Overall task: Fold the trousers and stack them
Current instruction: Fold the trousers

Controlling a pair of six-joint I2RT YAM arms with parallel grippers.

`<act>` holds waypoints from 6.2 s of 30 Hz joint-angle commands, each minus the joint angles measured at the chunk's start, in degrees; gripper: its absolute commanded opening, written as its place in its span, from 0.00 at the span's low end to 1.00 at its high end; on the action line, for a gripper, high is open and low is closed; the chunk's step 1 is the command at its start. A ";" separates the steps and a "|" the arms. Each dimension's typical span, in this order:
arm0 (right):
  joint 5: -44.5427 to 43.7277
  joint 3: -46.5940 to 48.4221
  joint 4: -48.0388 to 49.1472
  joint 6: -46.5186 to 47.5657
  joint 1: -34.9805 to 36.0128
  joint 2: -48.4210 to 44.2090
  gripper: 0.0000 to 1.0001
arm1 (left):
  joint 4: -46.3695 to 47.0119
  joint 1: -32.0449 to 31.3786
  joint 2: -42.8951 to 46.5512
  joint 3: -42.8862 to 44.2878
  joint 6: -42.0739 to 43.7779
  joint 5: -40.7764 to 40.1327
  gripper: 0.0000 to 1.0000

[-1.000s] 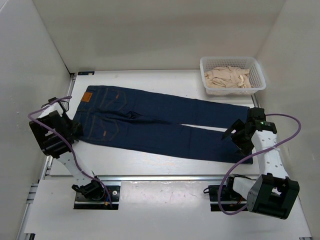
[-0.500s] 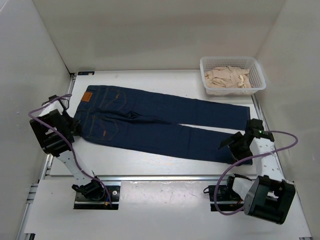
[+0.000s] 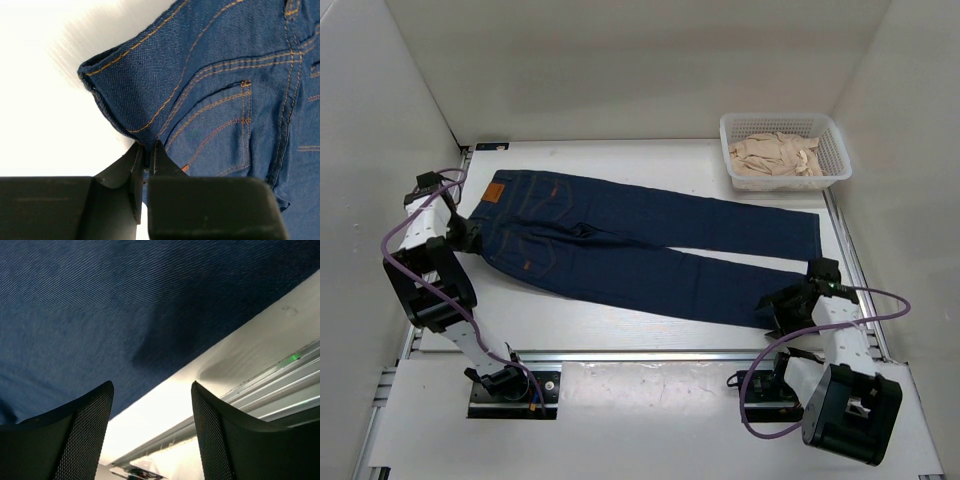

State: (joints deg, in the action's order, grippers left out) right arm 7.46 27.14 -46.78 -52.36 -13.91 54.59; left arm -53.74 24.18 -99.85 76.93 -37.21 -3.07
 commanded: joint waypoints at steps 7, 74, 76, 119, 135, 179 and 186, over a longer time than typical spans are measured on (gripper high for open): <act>-5.44 -4.01 7.74 -4.33 -0.41 -0.72 0.55 | 0.47 0.25 3.61 -0.28 -1.11 -1.94 0.11; -21.61 71.82 7.76 14.74 4.60 57.03 0.01 | -9.46 -4.15 -11.94 33.03 -2.34 -9.50 0.11; -21.61 74.19 7.76 14.74 4.60 58.96 0.01 | -8.94 -4.15 -13.86 34.51 -2.95 -9.50 0.11; -3.94 53.63 20.33 8.59 -3.49 60.53 0.43 | -1.90 -1.25 -19.32 11.22 1.53 5.00 0.86; -8.08 57.07 17.17 9.20 -2.96 58.54 0.00 | -5.32 -1.25 -15.11 19.92 0.39 -3.07 0.10; -9.40 45.64 19.36 7.53 -3.84 57.74 0.00 | -0.41 -1.25 -19.33 14.66 -1.55 2.27 0.73; -9.40 45.11 19.36 8.58 -3.84 57.12 0.00 | 1.44 -1.25 -19.85 16.67 -1.55 3.69 0.83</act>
State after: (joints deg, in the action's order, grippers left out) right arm -0.03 72.97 -26.92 -44.60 -17.98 111.07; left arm -55.86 23.14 -121.99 91.88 -38.39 -0.03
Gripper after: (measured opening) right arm 0.009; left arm 0.827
